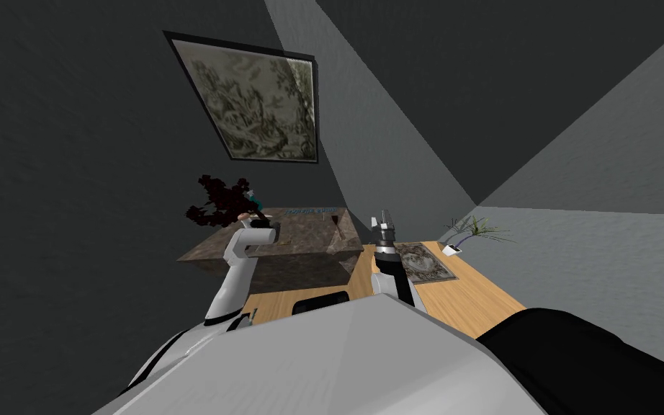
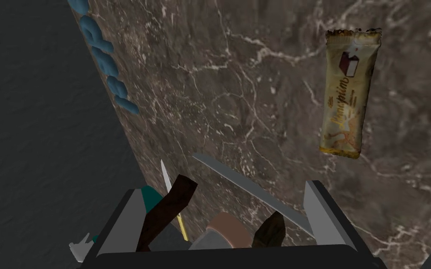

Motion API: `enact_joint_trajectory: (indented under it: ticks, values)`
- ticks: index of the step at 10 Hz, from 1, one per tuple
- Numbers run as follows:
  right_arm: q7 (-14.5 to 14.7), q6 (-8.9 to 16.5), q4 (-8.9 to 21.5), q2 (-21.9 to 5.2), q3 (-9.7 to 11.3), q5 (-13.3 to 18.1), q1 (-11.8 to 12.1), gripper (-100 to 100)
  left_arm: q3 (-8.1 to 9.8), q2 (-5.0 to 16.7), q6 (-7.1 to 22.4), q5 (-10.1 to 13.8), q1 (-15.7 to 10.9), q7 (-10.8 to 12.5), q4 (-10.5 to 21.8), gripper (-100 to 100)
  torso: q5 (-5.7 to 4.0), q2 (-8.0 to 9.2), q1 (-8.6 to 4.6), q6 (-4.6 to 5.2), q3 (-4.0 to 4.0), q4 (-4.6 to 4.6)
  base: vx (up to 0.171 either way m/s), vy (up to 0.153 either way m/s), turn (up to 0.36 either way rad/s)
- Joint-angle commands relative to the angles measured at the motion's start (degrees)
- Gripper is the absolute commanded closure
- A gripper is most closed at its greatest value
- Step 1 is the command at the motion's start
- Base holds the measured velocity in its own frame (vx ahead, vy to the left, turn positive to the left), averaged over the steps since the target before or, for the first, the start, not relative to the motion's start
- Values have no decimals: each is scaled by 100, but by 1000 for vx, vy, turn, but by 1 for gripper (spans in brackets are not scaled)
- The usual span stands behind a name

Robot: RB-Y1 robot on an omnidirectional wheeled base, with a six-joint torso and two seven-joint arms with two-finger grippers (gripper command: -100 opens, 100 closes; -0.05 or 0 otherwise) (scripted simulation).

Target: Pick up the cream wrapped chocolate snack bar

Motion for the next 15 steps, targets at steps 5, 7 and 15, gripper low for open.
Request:
enact_joint_trajectory:
  ticks: [5,7,15]
  values:
    - [0,0,0,0,0,0,0,0,58,-60,888,-2,-289,121,322,-100,0,-3,1,1,-1,-1,23,30,-27]
    - [0,0,0,0,0,0,0,0,85,-92,1227,1,-410,174,457,-100,0,-3,1,0,-2,-1,28,31,-25]
    - [0,0,0,0,0,0,0,0,182,-248,2389,22,-805,365,915,-100,0,-1,-3,-1,-1,-1,26,28,-20]
